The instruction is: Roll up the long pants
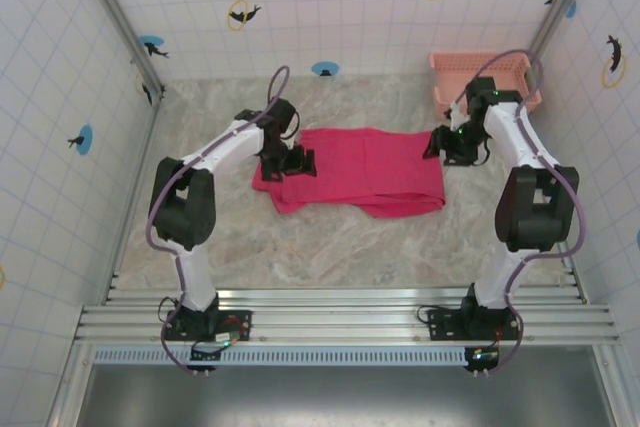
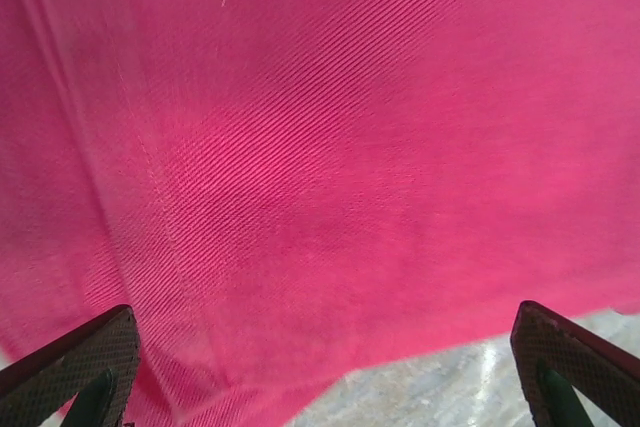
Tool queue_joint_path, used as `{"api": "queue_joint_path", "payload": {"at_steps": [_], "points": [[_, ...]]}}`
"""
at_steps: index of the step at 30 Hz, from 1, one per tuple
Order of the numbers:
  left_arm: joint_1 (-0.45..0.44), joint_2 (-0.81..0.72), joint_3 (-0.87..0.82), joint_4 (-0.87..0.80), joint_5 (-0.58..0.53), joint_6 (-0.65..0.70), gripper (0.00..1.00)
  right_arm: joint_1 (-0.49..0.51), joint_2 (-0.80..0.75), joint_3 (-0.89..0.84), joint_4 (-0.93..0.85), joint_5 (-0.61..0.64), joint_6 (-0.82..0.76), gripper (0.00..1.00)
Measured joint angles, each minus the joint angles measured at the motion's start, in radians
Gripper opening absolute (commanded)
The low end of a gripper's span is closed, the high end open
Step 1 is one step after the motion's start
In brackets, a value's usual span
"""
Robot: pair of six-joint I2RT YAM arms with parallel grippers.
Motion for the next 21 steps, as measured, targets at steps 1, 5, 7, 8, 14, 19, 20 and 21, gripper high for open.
{"api": "queue_joint_path", "payload": {"at_steps": [1,5,7,8,14,19,20,21], "points": [[-0.002,0.021,-0.010,0.004,0.007,-0.011,0.97,-0.002,0.001,-0.034,0.000,0.004,-0.009,0.63],[-0.016,0.055,-0.014,0.013,0.025,-0.046,0.97,-0.006,0.029,-0.088,0.027,0.026,-0.039,0.63],[-0.029,0.055,-0.013,0.022,0.027,-0.061,0.98,-0.006,0.056,-0.089,0.051,0.035,-0.050,0.62],[-0.032,0.058,-0.014,0.027,0.030,-0.070,0.98,-0.006,0.076,-0.089,0.064,0.038,-0.055,0.61],[-0.040,0.100,0.000,0.042,0.057,-0.128,0.97,-0.006,0.220,-0.071,0.098,0.035,-0.079,0.49],[-0.034,0.167,0.103,-0.031,0.054,-0.168,0.97,0.006,0.231,-0.053,0.098,0.063,-0.082,0.41],[-0.031,0.185,0.131,-0.045,0.054,-0.180,0.97,0.016,0.231,-0.053,0.095,0.076,-0.083,0.41],[-0.026,0.198,0.151,-0.053,0.054,-0.191,0.97,0.026,0.231,-0.053,0.092,0.089,-0.082,0.41]]}}
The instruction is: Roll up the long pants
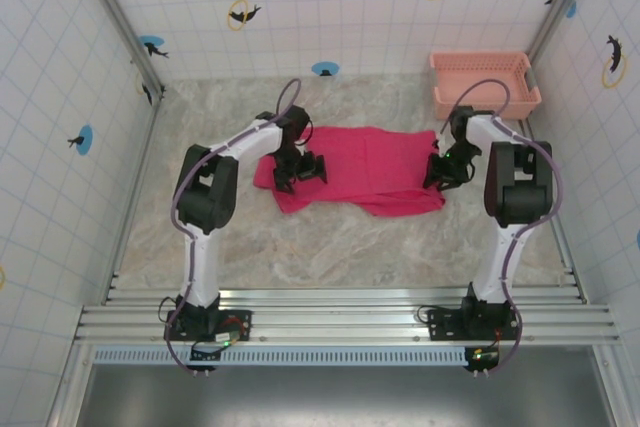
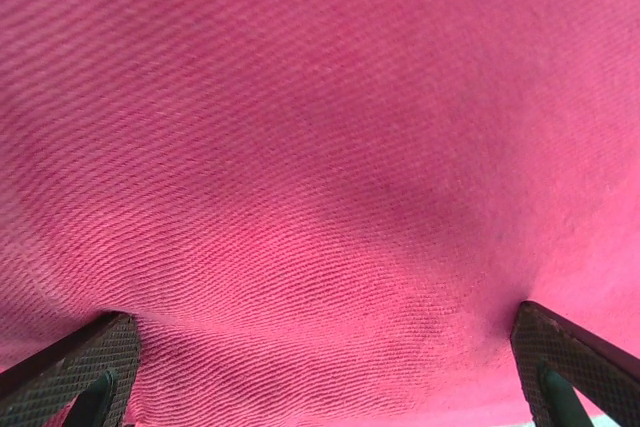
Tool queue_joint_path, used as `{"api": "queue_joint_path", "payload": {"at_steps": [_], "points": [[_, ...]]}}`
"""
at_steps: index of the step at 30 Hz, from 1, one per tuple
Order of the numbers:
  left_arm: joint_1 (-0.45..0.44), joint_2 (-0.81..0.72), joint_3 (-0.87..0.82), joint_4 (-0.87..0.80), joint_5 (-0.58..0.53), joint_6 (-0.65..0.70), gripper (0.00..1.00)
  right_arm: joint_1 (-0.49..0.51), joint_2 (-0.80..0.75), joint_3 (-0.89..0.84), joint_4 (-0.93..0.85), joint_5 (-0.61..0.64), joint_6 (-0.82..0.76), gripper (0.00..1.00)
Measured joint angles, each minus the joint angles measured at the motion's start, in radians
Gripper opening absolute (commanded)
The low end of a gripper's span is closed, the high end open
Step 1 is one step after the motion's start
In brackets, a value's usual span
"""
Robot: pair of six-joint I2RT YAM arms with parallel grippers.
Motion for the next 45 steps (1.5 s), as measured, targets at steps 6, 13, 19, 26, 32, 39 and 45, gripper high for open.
{"api": "queue_joint_path", "payload": {"at_steps": [6,13,19,26,32,39,45], "points": [[0.066,0.106,0.172,-0.031,0.001,-0.064,0.97,0.091,-0.085,-0.122,0.017,0.036,0.032,0.40],[0.150,0.359,0.606,-0.034,0.064,-0.089,0.97,0.255,-0.247,-0.338,0.026,-0.021,0.174,0.44],[0.192,0.525,0.837,0.142,0.151,-0.182,0.98,0.484,-0.279,-0.340,0.063,-0.059,0.370,0.48],[0.205,0.571,0.834,0.376,0.218,-0.301,0.97,0.736,-0.101,-0.018,0.078,-0.148,0.493,0.51],[0.210,0.589,0.834,0.466,0.242,-0.353,0.97,0.830,0.029,0.312,-0.002,-0.184,0.414,0.53],[0.212,0.589,0.841,0.501,0.263,-0.424,0.97,0.646,-0.083,0.319,-0.219,-0.010,0.149,0.56],[0.224,0.491,0.788,0.434,0.259,-0.394,0.97,0.612,-0.233,0.185,-0.307,0.277,-0.188,0.56]]}}
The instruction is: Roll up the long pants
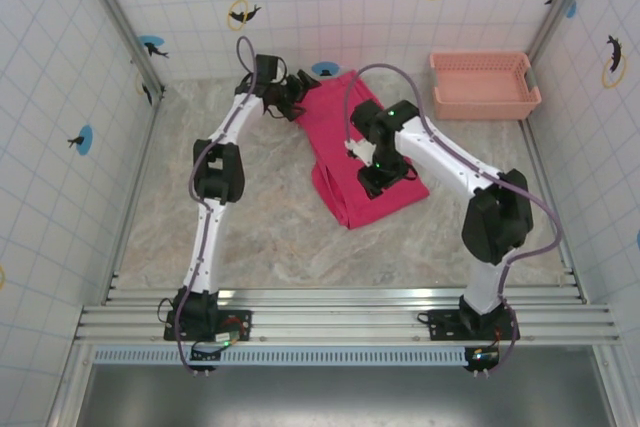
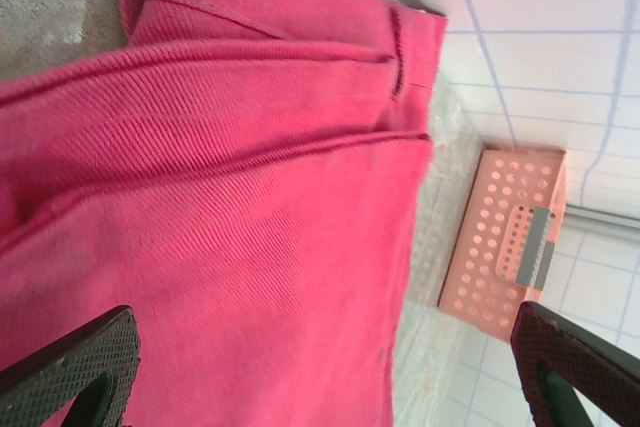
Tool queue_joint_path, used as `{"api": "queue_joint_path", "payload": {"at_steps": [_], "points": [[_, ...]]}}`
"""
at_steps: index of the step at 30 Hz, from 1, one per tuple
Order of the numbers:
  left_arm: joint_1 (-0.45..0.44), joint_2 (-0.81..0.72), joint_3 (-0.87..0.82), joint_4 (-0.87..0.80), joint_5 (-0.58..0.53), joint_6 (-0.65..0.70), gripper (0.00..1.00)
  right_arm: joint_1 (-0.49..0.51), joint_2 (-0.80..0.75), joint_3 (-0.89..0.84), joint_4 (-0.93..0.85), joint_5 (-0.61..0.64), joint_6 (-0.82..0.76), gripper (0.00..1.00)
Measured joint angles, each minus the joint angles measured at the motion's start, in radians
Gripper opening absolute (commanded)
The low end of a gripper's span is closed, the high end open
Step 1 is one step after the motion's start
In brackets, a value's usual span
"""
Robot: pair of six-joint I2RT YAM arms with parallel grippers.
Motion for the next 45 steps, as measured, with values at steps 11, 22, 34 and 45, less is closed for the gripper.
{"api": "queue_joint_path", "payload": {"at_steps": [11,22,34,45], "points": [[0.079,-0.350,-0.304,-0.317,-0.068,0.343,0.97,0.222,0.010,-0.277,0.238,0.261,-0.290,0.58],[0.074,-0.752,-0.858,-0.413,-0.191,0.594,0.97,0.251,0.184,-0.249,0.385,0.261,-0.340,0.52],[0.074,-0.917,-1.032,-0.501,-0.376,0.745,0.97,0.338,0.426,0.216,0.301,0.056,-0.261,0.50],[-0.132,-1.153,-1.237,-0.393,-0.576,1.048,0.97,0.208,0.219,0.029,0.312,0.007,-0.261,0.65]]}}
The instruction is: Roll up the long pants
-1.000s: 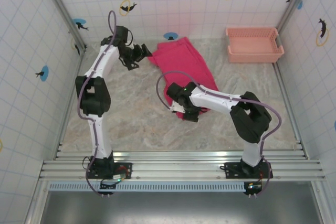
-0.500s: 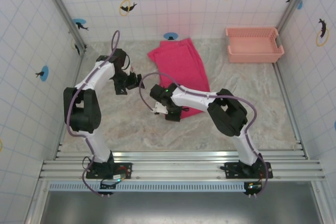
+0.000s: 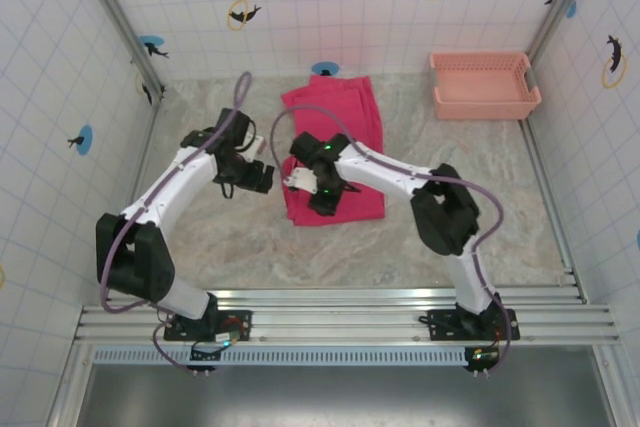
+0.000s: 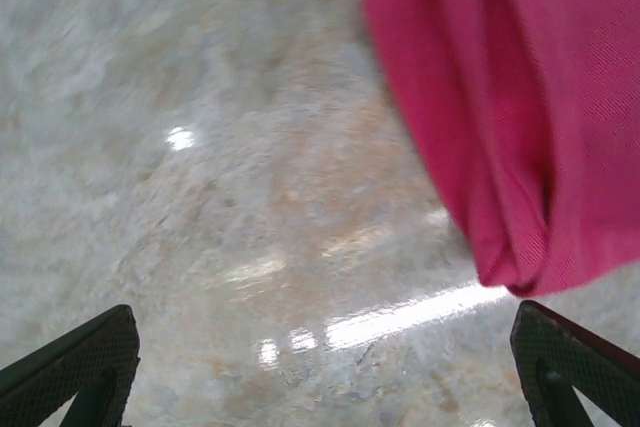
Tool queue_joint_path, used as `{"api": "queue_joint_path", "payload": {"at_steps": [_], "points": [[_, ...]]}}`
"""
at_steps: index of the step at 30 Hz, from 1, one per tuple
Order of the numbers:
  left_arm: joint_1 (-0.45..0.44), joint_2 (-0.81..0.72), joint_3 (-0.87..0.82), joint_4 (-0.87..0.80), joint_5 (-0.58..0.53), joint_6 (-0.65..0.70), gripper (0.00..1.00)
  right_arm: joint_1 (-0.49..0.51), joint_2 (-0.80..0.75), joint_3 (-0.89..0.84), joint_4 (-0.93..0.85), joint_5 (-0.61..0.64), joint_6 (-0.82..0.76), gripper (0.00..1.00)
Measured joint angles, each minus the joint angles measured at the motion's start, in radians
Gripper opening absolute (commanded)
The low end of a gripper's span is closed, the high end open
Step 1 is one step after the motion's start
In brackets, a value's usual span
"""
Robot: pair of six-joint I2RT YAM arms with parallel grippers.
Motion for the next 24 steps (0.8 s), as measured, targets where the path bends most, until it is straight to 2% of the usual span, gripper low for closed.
{"api": "queue_joint_path", "payload": {"at_steps": [3,7,11,19,22,24], "points": [[-0.152,-0.013,-0.025,0.023,-0.056,0.072,0.98,-0.066,-0.188,-0.222,0.034,0.040,-0.032,0.70],[-0.191,-0.049,-0.150,0.098,-0.045,0.074,0.97,-0.064,-0.331,-0.406,0.095,0.089,-0.061,0.70],[-0.188,-0.103,-0.244,0.137,-0.039,0.023,0.98,-0.048,-0.320,-0.482,0.177,0.137,-0.077,0.68],[-0.188,-0.071,-0.187,0.142,-0.059,-0.004,0.98,-0.042,-0.266,-0.555,0.365,0.273,-0.119,0.64],[-0.188,-0.056,-0.159,0.134,-0.074,-0.004,0.98,-0.043,-0.233,-0.557,0.414,0.286,-0.126,0.57],[-0.188,-0.048,-0.143,0.124,-0.080,-0.003,0.97,-0.042,-0.208,-0.539,0.424,0.294,-0.131,0.45]]}}
